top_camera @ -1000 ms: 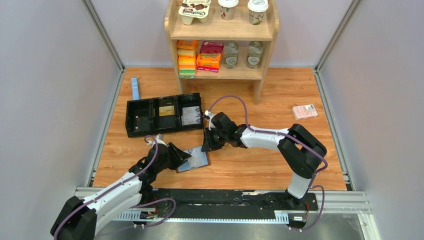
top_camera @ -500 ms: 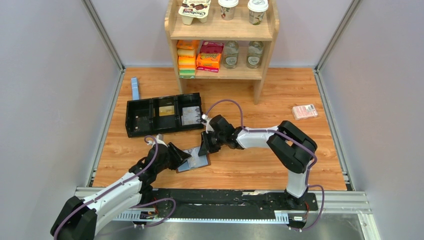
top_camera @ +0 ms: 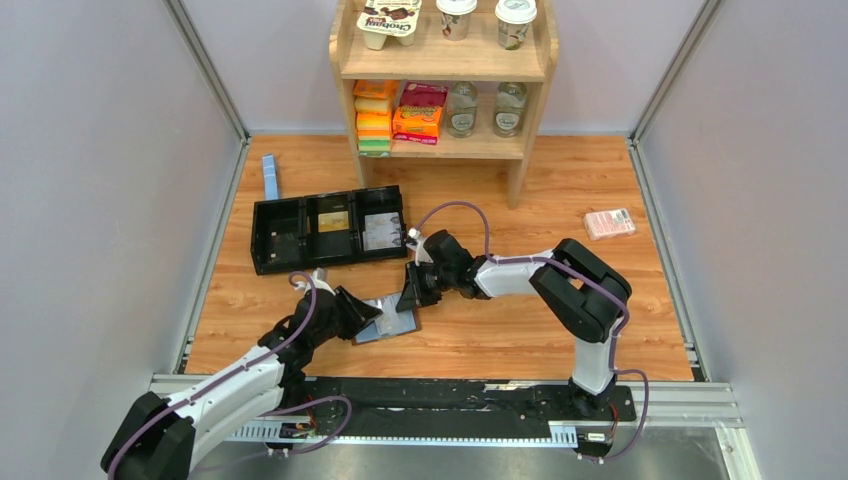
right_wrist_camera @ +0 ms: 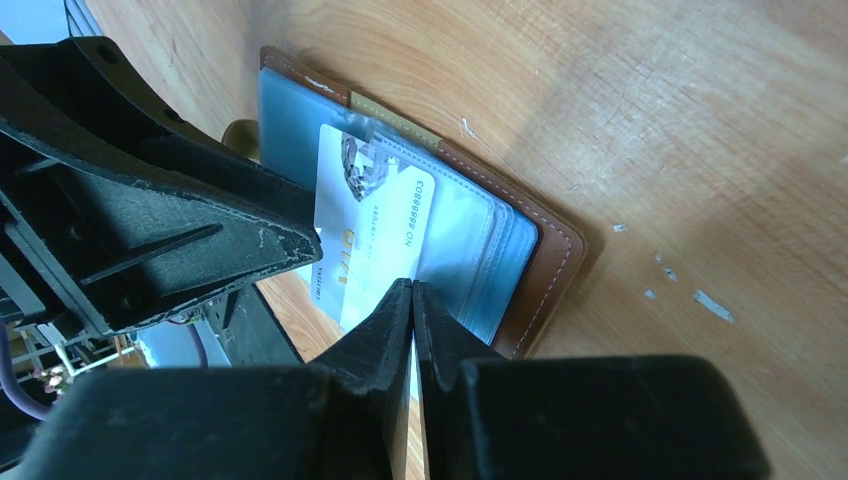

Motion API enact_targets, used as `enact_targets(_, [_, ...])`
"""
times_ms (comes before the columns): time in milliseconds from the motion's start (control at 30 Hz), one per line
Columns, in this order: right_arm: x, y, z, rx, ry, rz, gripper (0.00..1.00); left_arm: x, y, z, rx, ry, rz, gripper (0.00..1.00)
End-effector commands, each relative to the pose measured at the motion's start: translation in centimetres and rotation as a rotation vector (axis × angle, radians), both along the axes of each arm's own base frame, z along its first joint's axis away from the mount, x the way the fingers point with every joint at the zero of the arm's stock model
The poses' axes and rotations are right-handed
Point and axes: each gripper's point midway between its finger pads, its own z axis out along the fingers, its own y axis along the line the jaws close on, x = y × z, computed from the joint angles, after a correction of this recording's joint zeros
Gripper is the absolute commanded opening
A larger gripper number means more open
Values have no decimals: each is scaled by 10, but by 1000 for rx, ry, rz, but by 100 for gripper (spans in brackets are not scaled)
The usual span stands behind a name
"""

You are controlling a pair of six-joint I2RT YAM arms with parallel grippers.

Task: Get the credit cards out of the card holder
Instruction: Remove the credit card from the card holder.

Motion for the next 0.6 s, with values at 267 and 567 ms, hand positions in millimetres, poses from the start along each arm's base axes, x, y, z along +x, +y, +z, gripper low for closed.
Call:
enact_targets(267, [-8, -42, -62, -215, 65, -58, 9, 7, -6, 25, -64, -131, -22, 3])
enact_targets(567, [-1, -48, -60, -225, 48, -76, 10, -3, 21, 20, 137, -132, -34, 0])
